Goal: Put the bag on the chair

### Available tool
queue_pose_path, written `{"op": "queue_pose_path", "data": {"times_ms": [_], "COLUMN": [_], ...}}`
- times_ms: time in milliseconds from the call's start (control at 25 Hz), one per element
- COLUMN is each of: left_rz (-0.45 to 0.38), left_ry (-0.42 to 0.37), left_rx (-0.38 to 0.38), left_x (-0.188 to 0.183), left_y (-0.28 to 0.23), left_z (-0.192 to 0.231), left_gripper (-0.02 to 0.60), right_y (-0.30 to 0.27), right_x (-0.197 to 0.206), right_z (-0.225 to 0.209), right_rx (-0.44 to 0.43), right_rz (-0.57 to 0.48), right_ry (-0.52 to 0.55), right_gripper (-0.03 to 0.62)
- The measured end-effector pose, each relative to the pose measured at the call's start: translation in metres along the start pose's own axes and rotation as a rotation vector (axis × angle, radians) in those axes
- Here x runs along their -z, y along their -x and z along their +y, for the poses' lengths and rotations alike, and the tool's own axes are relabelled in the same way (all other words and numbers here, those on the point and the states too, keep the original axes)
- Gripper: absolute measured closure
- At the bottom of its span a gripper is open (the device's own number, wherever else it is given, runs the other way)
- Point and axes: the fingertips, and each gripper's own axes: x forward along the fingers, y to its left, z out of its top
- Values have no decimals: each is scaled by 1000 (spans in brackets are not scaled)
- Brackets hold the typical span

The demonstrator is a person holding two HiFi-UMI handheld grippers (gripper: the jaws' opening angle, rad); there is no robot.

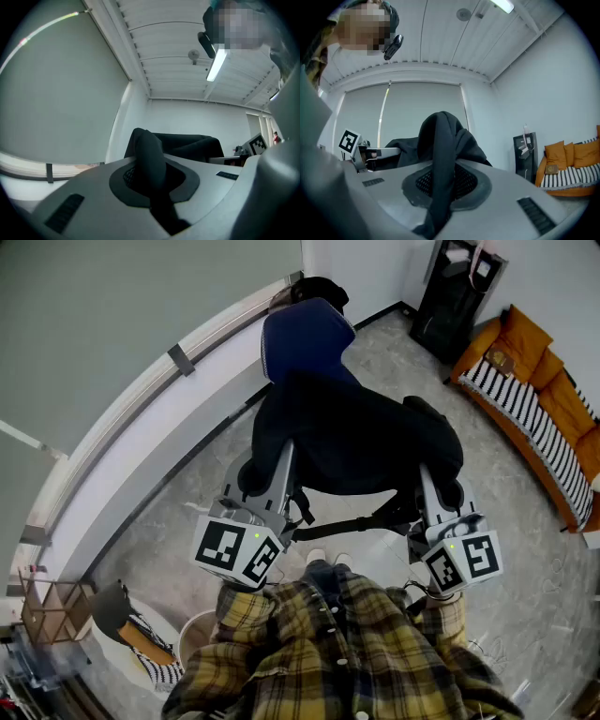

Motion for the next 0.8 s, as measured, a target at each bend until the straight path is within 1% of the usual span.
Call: {"op": "queue_pose_path", "data": {"times_ms": [320, 480, 800], "left_rz": [13, 17, 15], "left_ry": [-36, -37, -44], "left_rx": [-3, -9, -18], "left_x": [3, 5, 12], "left_y": [1, -4, -11], "left_z": [-3, -8, -18], "left_gripper": [535, 535, 535], "right_y": [-3, -2, 4], "right_x": [4, 5, 7], "right_z": [-2, -10, -23], "right_rx": [-5, 1, -4], "right_rz": [-2, -4, -6], "right_ry": [-6, -20, -14], "right_gripper": [553, 553, 553]}}
